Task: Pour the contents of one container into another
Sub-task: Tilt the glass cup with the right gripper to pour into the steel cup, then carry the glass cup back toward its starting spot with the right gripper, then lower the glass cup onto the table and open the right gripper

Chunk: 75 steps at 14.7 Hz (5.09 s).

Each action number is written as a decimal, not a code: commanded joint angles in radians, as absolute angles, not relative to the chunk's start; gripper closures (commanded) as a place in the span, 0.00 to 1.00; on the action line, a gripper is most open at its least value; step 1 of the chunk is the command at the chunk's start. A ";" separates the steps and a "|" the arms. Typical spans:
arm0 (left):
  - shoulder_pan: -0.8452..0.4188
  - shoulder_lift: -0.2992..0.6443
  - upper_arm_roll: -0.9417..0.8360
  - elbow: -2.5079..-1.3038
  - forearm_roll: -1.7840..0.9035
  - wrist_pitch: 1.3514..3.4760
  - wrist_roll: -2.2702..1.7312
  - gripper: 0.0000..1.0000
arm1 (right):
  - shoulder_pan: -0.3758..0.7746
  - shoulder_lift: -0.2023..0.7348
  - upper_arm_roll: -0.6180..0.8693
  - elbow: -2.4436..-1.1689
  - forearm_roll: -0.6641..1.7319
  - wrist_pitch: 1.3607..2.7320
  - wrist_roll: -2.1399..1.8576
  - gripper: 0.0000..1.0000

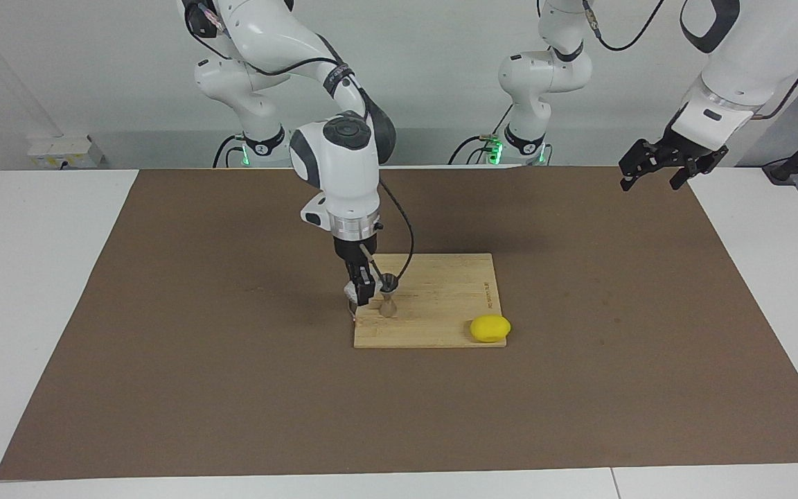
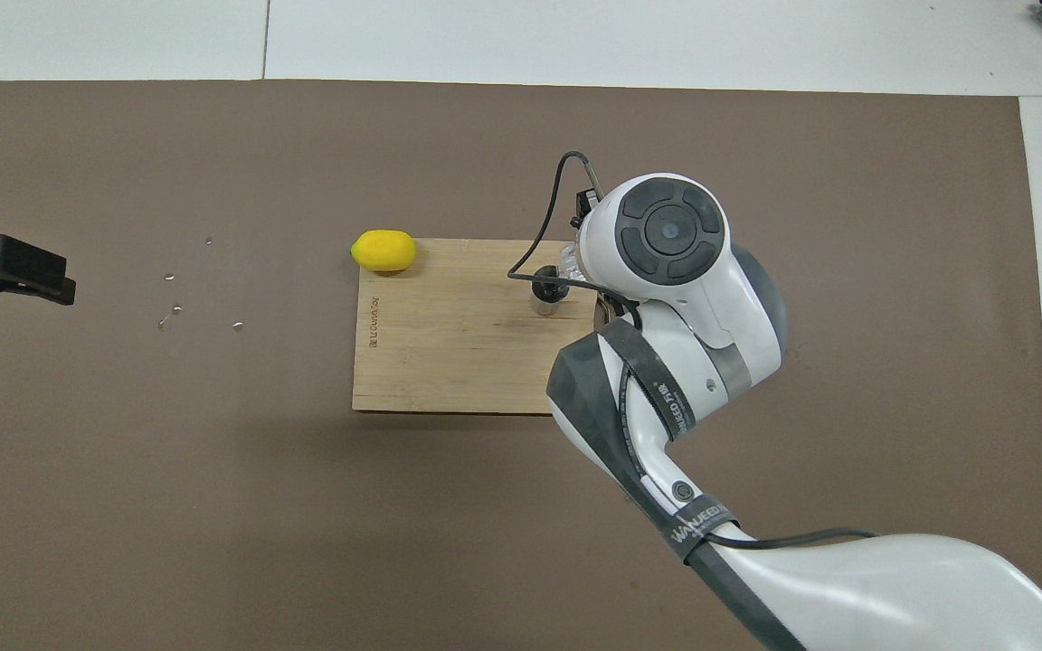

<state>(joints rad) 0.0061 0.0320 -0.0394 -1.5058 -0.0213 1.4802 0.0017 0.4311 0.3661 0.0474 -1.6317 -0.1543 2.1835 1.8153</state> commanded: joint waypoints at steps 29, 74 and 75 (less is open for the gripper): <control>0.011 0.002 -0.040 -1.539 -0.031 1.477 0.003 0.00 | 0.174 0.351 0.044 -1.672 0.385 2.143 1.685 1.00; 0.011 0.002 -0.040 -1.539 -0.031 1.477 0.003 0.00 | -0.348 0.197 0.038 -2.040 0.602 2.022 0.781 0.01; 0.011 0.002 -0.040 -1.539 -0.031 1.476 0.003 0.00 | -0.324 0.174 0.038 -2.039 0.545 2.010 0.752 0.01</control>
<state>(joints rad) 0.0061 0.0313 -0.0394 -1.5066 -0.0213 1.4794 0.0017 -0.3578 0.2551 0.0349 -1.9931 0.6243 2.0082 0.8104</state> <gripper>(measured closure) 0.000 0.009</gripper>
